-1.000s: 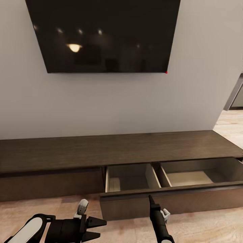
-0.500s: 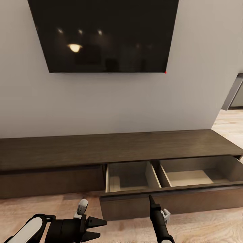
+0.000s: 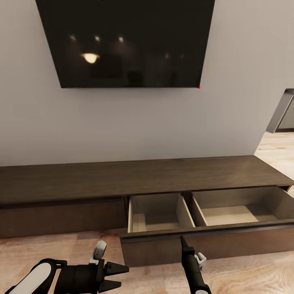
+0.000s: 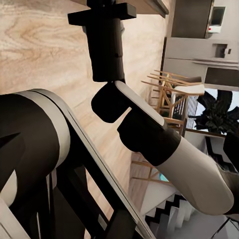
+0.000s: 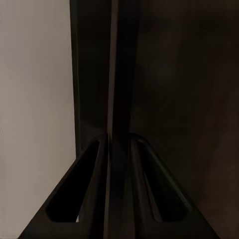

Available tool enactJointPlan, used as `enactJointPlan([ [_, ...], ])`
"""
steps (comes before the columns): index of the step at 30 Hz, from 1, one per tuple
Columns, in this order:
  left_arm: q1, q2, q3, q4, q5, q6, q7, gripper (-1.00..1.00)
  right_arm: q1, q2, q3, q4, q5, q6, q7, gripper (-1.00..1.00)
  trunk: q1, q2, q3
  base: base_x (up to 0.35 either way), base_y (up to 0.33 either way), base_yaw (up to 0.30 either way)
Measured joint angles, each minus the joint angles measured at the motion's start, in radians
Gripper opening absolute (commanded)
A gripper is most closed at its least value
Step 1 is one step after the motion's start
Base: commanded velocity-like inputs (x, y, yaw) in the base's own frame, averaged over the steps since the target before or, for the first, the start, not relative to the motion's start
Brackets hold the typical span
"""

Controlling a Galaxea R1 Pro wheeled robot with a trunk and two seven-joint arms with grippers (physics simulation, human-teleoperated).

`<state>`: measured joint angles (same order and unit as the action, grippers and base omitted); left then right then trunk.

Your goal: Place each of the two pumpkins and all three candles from the living room inside a cabinet in the living room (use any cabinet), then make sure every cabinet is closed, and position the cauldron so it is next to a table in the living room.

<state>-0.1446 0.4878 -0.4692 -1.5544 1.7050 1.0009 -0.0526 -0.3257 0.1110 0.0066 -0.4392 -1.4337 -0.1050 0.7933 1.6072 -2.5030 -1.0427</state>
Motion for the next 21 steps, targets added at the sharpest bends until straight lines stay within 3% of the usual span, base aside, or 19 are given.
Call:
enactJointPlan([
  [21,0.0,0.001,0.0,0.0,0.0,0.0,0.0,1.0,0.0,0.0,-0.001,0.0,0.0,0.0,0.001,-1.0,0.0,0.0,0.0,-0.033,0.0,0.0],
])
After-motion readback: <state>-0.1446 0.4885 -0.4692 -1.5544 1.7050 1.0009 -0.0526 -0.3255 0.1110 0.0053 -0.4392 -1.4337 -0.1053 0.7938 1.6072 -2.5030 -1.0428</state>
